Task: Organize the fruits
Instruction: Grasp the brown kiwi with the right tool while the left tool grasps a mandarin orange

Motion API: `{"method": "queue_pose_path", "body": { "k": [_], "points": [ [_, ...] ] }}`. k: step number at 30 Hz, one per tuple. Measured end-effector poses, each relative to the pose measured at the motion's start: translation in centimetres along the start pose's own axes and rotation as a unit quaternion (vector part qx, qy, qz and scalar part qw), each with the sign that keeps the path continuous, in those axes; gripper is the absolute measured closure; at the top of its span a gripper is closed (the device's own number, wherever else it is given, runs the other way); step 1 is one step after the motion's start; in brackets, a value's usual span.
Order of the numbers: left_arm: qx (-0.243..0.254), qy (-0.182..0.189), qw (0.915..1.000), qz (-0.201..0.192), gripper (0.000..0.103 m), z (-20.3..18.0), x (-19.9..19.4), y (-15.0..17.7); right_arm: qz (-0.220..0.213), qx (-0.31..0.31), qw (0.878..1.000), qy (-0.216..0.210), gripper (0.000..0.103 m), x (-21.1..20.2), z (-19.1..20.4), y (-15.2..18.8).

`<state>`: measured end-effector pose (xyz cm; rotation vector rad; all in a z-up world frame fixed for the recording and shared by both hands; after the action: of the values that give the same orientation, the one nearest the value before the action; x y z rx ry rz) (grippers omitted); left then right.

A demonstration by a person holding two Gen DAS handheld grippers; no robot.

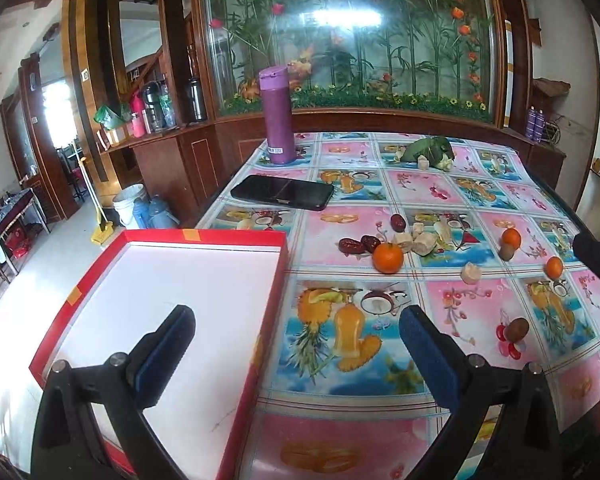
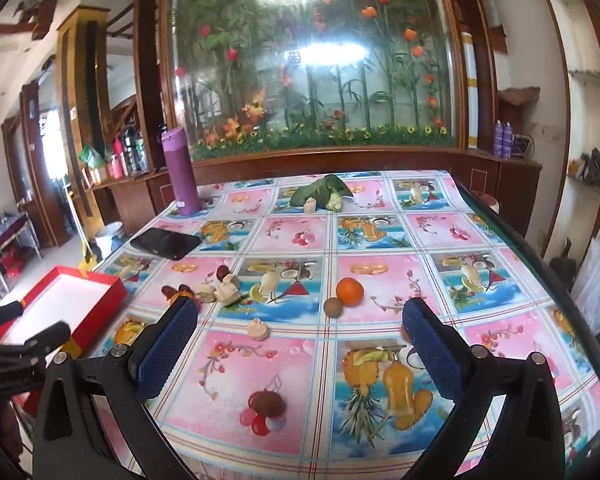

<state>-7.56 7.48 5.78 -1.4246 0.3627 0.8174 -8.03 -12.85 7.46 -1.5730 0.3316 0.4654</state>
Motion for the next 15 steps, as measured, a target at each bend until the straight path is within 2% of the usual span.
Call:
{"method": "queue_pose_path", "body": {
  "k": [5, 10, 15],
  "points": [
    [0.000, -0.002, 0.9998, -0.020, 0.000, 0.1, -0.9, 0.4, 0.006, 0.009, 1.000, 0.000, 0.000, 0.2, -0.4, 0.2],
    [-0.010, 0.006, 0.9996, -0.026, 0.000, 0.5, -1.2, 0.5, 0.019, 0.011, 1.000, -0.012, 0.000, 0.1, -0.3, 0.7],
    [-0.017, 0.009, 0.9994, -0.030, 0.000, 0.6, -1.0, 0.4, 0.015, 0.014, 1.000, -0.017, 0.000, -0.1, 0.0, 0.8]
  ]
}}
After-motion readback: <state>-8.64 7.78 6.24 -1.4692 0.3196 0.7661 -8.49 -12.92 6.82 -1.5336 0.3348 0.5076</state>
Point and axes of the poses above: each gripper's, at about its wrist camera, not at the fingertips, and x roughly the way its jaws point, z to its left, y to its underside, the point moved 7 cm from there along x, roughly the way its jaws point, and after that the axes turned 4 degrees about -x, right-handed, at the moved point
